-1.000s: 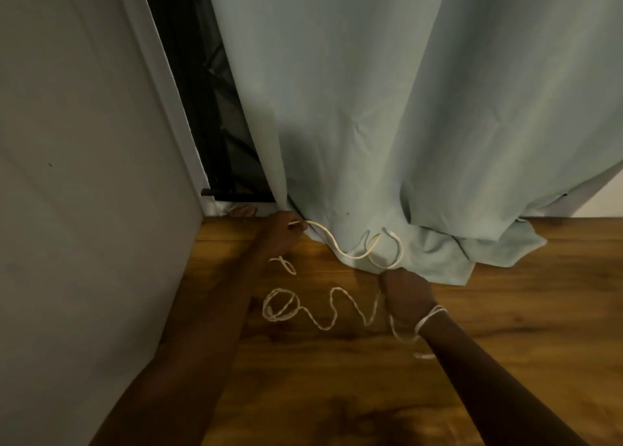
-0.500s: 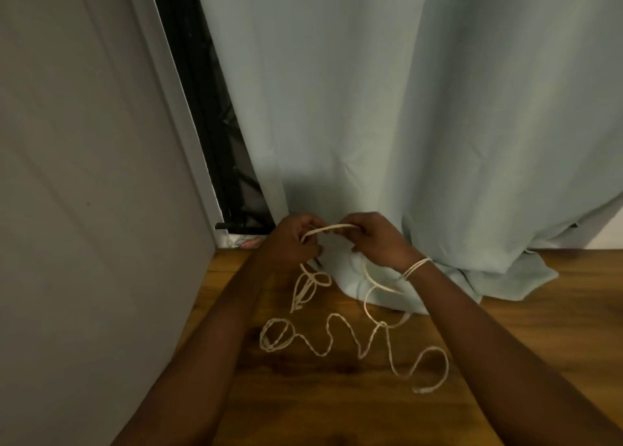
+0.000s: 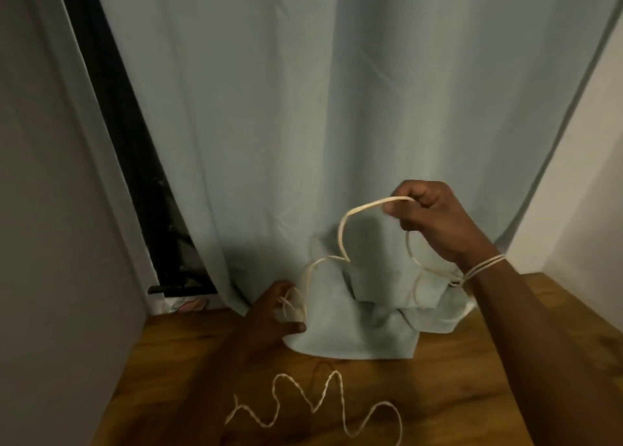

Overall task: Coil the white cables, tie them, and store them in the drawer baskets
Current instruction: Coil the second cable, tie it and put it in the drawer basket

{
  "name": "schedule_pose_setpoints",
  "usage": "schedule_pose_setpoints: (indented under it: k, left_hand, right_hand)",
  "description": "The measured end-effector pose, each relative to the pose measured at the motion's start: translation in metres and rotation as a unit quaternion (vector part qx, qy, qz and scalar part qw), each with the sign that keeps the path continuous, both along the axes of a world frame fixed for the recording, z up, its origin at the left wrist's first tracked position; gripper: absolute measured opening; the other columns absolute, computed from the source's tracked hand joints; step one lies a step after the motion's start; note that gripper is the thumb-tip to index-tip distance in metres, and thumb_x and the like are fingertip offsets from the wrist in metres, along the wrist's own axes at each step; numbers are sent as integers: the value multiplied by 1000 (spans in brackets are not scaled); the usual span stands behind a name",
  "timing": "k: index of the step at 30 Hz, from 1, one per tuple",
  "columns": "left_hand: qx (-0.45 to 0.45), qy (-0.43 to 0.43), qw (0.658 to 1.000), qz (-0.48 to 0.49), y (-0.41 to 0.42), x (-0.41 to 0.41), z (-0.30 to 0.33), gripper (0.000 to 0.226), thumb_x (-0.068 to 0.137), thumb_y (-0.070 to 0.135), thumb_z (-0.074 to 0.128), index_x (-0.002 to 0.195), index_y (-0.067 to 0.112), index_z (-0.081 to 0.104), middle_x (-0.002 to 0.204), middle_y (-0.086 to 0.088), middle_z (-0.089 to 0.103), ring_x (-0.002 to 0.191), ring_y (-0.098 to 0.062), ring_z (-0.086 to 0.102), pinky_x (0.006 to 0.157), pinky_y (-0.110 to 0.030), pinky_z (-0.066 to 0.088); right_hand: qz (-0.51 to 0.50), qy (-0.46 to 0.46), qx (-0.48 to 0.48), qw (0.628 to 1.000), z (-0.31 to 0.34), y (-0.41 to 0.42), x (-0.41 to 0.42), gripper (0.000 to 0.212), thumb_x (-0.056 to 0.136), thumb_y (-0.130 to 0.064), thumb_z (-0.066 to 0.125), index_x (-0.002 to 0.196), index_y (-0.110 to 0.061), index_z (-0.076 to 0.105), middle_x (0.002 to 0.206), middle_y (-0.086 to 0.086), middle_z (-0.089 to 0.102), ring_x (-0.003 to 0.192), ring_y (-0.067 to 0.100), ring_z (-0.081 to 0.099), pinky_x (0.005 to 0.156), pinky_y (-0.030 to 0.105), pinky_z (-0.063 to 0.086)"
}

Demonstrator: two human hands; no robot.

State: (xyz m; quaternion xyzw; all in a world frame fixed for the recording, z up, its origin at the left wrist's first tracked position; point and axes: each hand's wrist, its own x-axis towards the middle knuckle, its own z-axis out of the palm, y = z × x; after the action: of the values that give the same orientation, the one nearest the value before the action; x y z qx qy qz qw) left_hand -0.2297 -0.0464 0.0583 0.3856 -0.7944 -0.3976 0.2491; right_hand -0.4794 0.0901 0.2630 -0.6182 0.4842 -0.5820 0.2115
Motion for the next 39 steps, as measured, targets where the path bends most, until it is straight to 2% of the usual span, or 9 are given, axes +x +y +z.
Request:
schedule_pose_setpoints:
  k: [2, 6, 9, 12, 14, 19, 25, 36, 39]
  left_hand:
    - [48, 68, 997, 7, -2, -8, -5, 74, 59, 29, 92, 120, 31, 50, 113, 16, 59, 100, -9, 63, 74, -14, 51]
    - [75, 169, 983, 2, 0, -24, 4, 40, 70, 20, 86, 105, 19, 64, 91, -6, 67, 69, -9, 67, 62, -20, 53]
    - [64, 180, 981, -29, 11, -45, 26, 8, 87, 9, 69, 96, 9, 71, 74, 0, 66, 56, -3, 59, 53, -20, 49]
    - [48, 187, 980, -49, 21, -71, 37, 8, 91, 11, 66, 87, 12, 73, 64, 2, 62, 53, -9, 54, 51, -24, 46]
    - [60, 186, 979, -55, 27, -87, 39, 11, 94, 12, 62, 85, 14, 69, 65, -3, 60, 51, -14, 50, 51, -26, 43]
    - [85, 190, 977, -49, 48, -122, 49, 17, 100, 20, 50, 92, 7, 58, 66, -8, 64, 44, -14, 49, 47, -26, 43]
    - [108, 200, 974, -23, 52, -142, 48, 19, 101, 26, 48, 92, 10, 54, 73, -9, 62, 44, -12, 50, 45, -25, 44]
    - [375, 230, 898, -14, 47, -150, 65, 37, 91, 40, 59, 86, 3, 66, 71, -11, 70, 65, -26, 68, 60, -33, 54]
    - [428, 290, 852, -75, 52, -149, 66, 32, 90, 27, 50, 87, -1, 66, 84, -20, 68, 82, -37, 66, 83, -48, 53]
  right_hand:
    - [-37, -1, 7, 999, -1, 11, -33, 19, 78, -9, 63, 62, -14, 71, 56, 1, 56, 53, 18, 44, 53, 26, 35]
    - [-115, 194, 161, 961, -34, 23, -81, 38, 75, -42, 71, 56, -10, 69, 59, 16, 65, 59, 24, 63, 64, 30, 44]
    - [-145, 365, 281, 876, -79, 19, -93, 28, 75, -35, 77, 55, -19, 69, 54, -4, 65, 52, 1, 58, 59, 20, 46]
    - [-129, 446, 346, 815, -113, 18, -96, 20, 67, -35, 76, 52, -29, 63, 64, -8, 69, 62, 5, 64, 68, 30, 57]
    - [-119, 469, 335, 809, -125, 19, -91, 8, 69, -27, 75, 63, -24, 70, 72, -5, 71, 71, 12, 68, 73, 31, 57]
    - [-95, 204, 216, 950, -134, 22, -60, 6, 86, -15, 69, 82, -12, 73, 72, -1, 73, 69, 10, 69, 68, 27, 56]
    - [-31, -138, 266, 953, -128, 31, -50, 27, 96, -8, 47, 102, 3, 71, 91, 22, 71, 80, 27, 66, 77, 35, 55]
    - [4, -104, 225, 969, -124, 48, -60, 18, 93, -8, 63, 105, 5, 66, 110, 20, 72, 108, 36, 68, 96, 48, 54]
    - [19, -51, 215, 975, -121, 45, -45, 28, 87, -10, 71, 114, -3, 65, 112, 16, 71, 103, 33, 70, 92, 44, 57]
